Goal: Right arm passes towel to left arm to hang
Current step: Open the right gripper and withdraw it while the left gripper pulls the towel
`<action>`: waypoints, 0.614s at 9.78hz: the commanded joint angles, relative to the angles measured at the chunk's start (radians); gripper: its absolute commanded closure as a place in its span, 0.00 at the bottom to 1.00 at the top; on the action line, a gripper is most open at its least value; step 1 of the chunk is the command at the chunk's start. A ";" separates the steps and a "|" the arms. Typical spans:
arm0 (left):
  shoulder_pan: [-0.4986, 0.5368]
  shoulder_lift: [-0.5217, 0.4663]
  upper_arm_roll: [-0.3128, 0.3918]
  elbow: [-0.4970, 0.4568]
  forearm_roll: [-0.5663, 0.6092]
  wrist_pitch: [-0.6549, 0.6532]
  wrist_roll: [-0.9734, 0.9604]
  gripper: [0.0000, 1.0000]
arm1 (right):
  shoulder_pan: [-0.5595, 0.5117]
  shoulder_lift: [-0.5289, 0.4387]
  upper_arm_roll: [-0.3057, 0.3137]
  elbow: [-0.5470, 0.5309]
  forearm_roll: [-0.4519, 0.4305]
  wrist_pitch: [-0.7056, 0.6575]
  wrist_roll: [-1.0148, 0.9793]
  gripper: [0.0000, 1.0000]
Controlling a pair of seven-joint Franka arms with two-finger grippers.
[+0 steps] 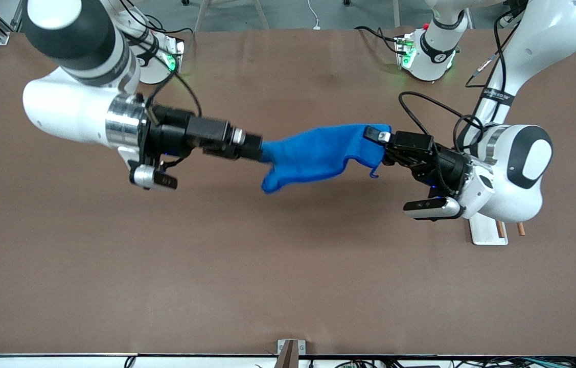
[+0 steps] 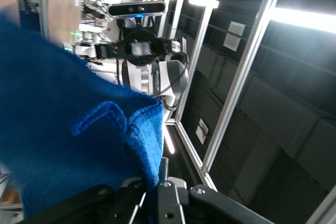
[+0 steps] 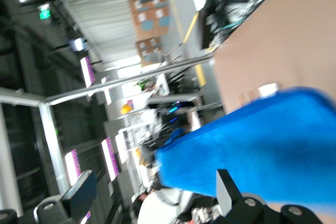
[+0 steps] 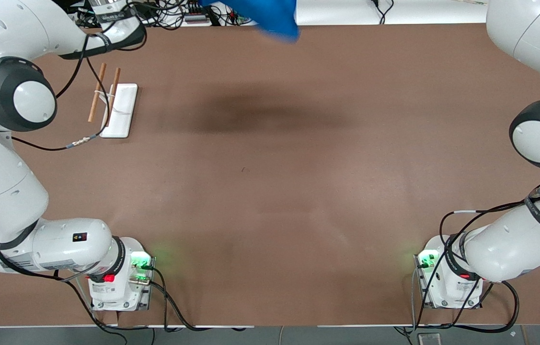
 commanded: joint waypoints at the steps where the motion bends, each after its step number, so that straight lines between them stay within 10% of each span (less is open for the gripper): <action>1: -0.004 0.003 0.046 0.054 0.157 0.043 -0.092 1.00 | -0.011 -0.031 -0.086 -0.101 -0.078 -0.087 -0.014 0.00; 6: -0.007 -0.028 0.091 0.155 0.680 0.114 -0.169 1.00 | -0.043 -0.035 -0.404 -0.074 -0.703 -0.489 -0.055 0.00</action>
